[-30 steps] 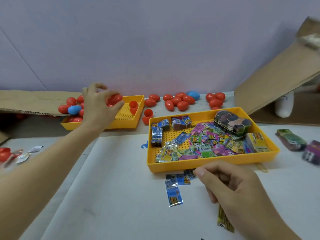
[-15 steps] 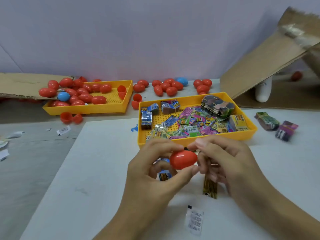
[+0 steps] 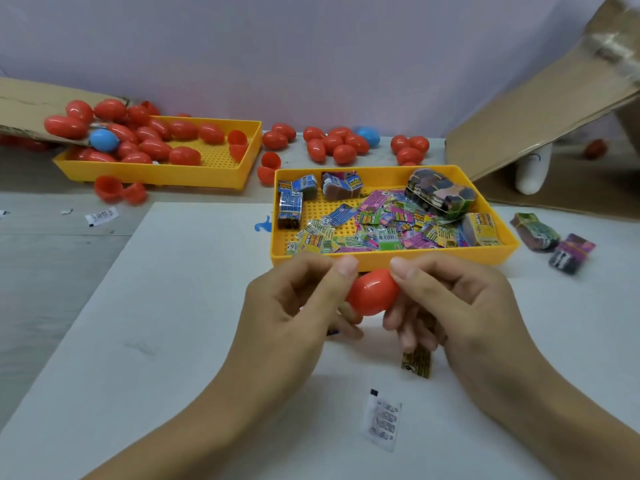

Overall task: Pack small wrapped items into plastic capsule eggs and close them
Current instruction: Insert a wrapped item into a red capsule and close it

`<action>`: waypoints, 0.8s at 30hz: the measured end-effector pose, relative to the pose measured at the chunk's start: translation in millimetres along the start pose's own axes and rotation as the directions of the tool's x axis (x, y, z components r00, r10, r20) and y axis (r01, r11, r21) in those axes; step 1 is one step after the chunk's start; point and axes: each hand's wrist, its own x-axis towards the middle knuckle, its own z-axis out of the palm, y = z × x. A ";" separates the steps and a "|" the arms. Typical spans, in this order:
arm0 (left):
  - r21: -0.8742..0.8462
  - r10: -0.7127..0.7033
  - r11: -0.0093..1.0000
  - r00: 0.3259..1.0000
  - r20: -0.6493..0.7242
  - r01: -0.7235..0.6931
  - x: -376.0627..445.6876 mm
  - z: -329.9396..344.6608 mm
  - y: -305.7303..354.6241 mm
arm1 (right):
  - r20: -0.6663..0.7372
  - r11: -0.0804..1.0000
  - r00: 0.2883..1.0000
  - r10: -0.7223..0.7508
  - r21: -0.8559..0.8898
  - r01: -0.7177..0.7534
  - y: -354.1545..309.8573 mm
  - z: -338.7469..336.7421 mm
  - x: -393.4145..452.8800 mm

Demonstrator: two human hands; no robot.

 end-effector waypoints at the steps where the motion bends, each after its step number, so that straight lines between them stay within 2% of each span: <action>1: -0.028 -0.029 0.999 1.000 0.004 0.029 1.2 0.0 0.8 | 0.001 1.000 1.000 -0.004 -0.009 0.004 0.6 0.0 -0.4; 6: -0.075 -0.123 0.989 0.989 0.087 0.129 4.5 0.2 3.5 | 0.004 1.000 1.000 -0.019 -0.012 0.019 2.3 0.6 0.1; 10: -0.108 -0.136 0.984 0.988 0.073 0.143 6.2 -0.8 1.8 | 0.009 1.000 1.000 -0.027 -0.001 0.027 3.7 0.1 0.3; 18: -0.089 -0.026 0.996 1.000 0.014 0.027 5.6 -7.6 -4.8 | -0.006 0.998 0.999 0.033 0.054 -0.033 4.9 -4.1 5.0; 21: -0.023 0.095 0.995 0.995 0.005 -0.095 4.6 -6.8 -5.3 | -0.026 0.996 0.998 0.064 0.068 -0.063 3.4 -3.5 5.2; 24: -0.032 0.193 0.981 0.980 0.049 -0.191 2.4 -3.5 -7.2 | -0.030 0.998 0.997 0.064 0.006 -0.064 3.2 -2.4 4.4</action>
